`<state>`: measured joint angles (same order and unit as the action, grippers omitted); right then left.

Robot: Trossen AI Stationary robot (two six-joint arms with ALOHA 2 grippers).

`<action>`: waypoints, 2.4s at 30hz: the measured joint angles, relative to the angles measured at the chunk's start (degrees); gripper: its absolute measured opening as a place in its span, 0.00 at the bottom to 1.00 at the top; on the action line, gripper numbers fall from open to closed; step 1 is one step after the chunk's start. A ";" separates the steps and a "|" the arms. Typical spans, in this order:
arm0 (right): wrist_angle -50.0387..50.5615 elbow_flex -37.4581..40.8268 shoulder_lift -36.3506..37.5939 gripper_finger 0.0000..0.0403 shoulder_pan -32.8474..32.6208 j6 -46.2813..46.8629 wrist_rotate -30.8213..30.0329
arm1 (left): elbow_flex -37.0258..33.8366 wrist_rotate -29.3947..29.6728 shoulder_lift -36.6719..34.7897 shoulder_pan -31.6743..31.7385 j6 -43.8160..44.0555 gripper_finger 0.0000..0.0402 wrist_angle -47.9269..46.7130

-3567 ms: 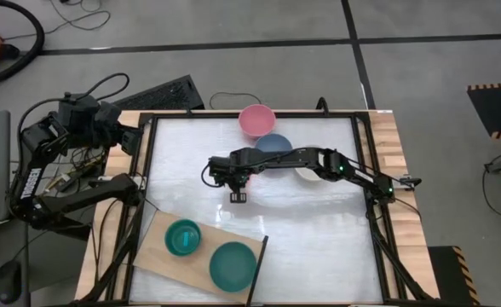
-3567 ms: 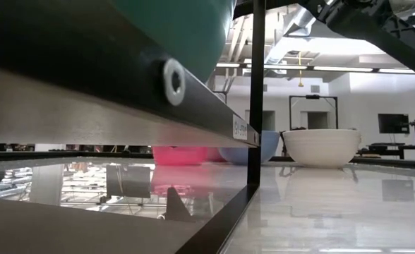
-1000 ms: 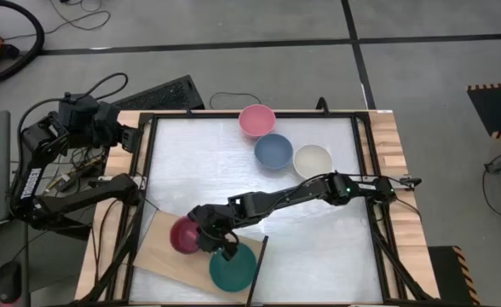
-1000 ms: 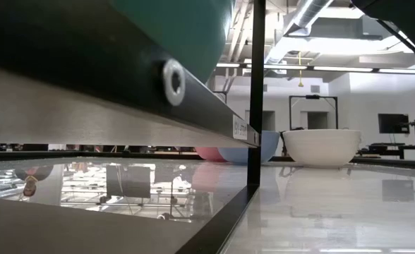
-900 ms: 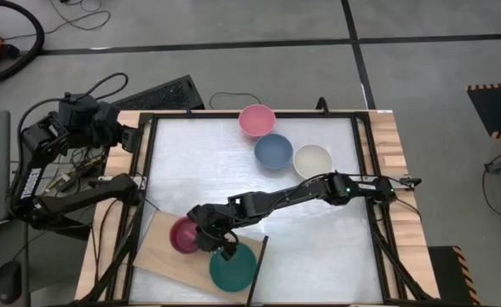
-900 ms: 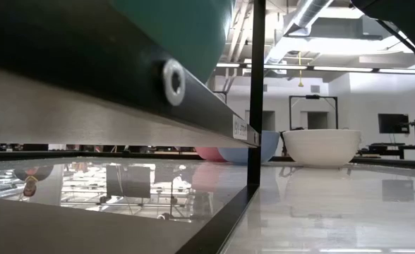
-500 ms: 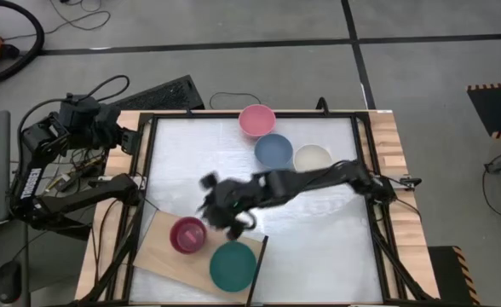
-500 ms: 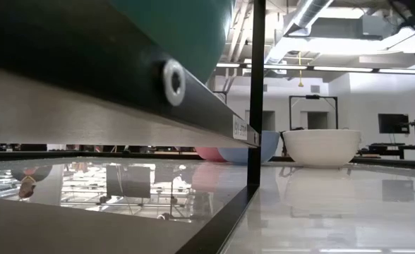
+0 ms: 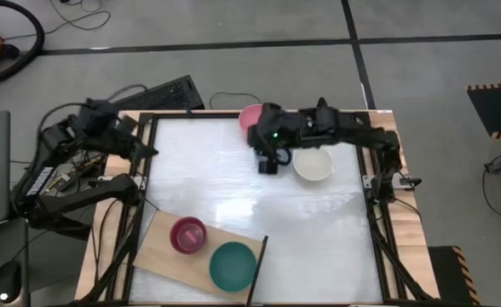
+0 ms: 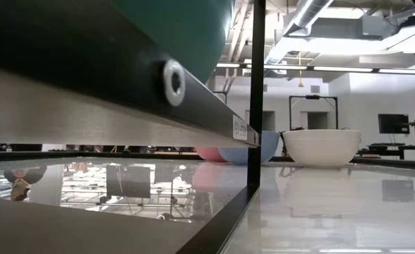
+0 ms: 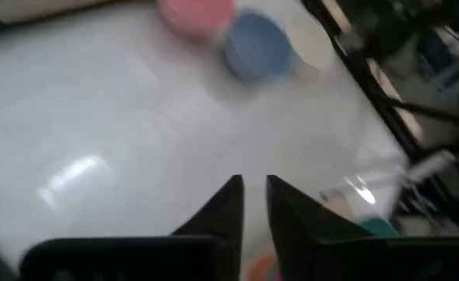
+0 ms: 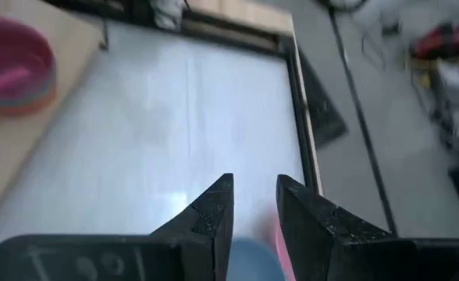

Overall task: Place and stack bowls onto a shelf
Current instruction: Stack the pink bowl on top of the light blue bowl on the shelf

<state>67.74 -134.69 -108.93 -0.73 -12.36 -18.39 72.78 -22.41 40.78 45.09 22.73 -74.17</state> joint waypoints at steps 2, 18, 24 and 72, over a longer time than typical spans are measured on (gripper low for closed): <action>3.44 0.04 0.95 0.32 2.11 1.17 -0.03 | -3.63 -1.12 -0.89 -2.22 2.29 0.02 0.33; 13.27 0.08 0.67 0.32 22.52 3.34 8.20 | -6.24 12.69 1.17 -21.11 5.98 0.00 12.89; 13.28 -0.01 0.78 0.32 25.31 3.37 11.53 | 6.51 17.33 2.27 -23.03 -2.26 0.00 11.82; 10.24 0.01 0.83 0.32 18.39 9.38 19.54 | -17.51 22.11 37.80 -58.69 5.11 0.01 36.91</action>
<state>77.97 -134.67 -108.09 17.66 -2.98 1.15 55.27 -0.30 78.58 -13.60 27.84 -37.26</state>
